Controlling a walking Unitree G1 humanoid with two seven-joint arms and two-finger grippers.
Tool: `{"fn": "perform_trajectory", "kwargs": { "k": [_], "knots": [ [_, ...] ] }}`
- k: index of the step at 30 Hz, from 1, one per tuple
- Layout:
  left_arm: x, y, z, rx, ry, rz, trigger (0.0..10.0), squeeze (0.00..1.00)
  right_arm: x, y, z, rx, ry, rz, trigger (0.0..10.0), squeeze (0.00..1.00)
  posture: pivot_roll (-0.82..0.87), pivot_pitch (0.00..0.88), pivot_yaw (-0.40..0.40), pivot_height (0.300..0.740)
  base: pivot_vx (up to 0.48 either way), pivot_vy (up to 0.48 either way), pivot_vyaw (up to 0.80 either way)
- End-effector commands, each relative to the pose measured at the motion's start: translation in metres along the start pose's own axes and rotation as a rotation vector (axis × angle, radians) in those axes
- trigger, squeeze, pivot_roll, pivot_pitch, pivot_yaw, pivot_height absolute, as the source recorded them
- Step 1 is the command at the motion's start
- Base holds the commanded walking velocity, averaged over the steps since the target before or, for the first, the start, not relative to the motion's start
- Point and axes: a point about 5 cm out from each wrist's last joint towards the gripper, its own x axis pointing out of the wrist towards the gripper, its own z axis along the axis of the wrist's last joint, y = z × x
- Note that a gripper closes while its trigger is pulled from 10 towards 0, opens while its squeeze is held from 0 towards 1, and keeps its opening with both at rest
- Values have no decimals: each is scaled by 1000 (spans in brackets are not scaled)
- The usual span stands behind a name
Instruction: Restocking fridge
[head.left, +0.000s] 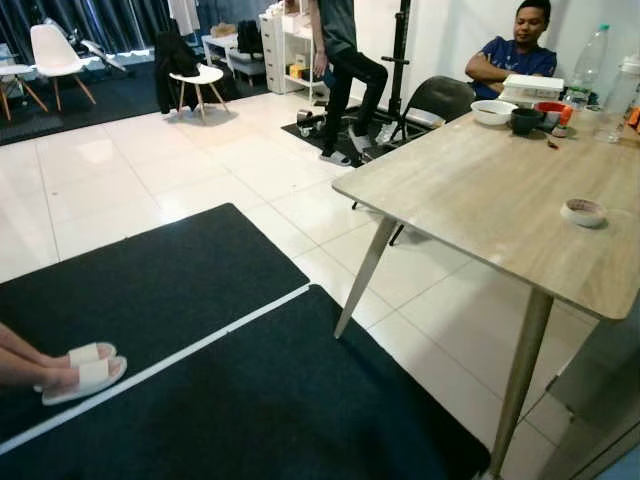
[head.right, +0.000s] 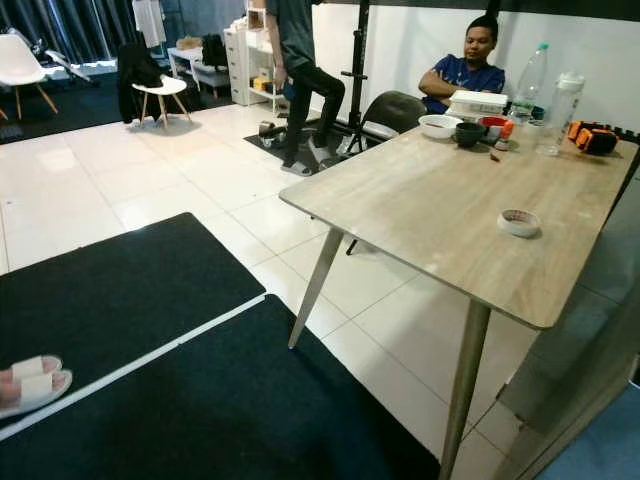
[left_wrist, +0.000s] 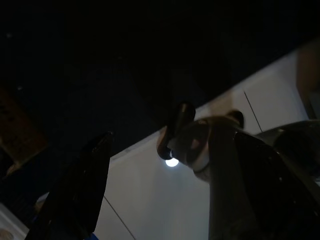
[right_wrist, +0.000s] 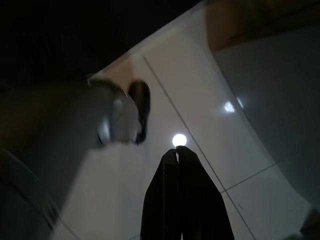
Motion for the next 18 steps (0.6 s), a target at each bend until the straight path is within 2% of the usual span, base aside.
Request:
{"fn": "perform_trajectory", "kwargs": {
  "k": [1, 16, 18],
  "knots": [
    [-1, 1, -6, -7, 19, 9, 10000, 0, 1, 2, 5, -9, -14, 7, 10000, 0, -74, 0, -2, 740, 0, 0, 738],
    [-1, -1, -7, -11, 23, 6, 10000, 0, 1, 1, 7, -5, -21, 5, 10000, 0, -78, 0, -4, 740, 0, 0, 734],
    [-1, -1, -7, -12, 23, 6, 10000, 0, 1, 0, 7, 14, -27, -4, 10000, 0, -78, 0, -4, 740, 0, 0, 0]
  ]
}}
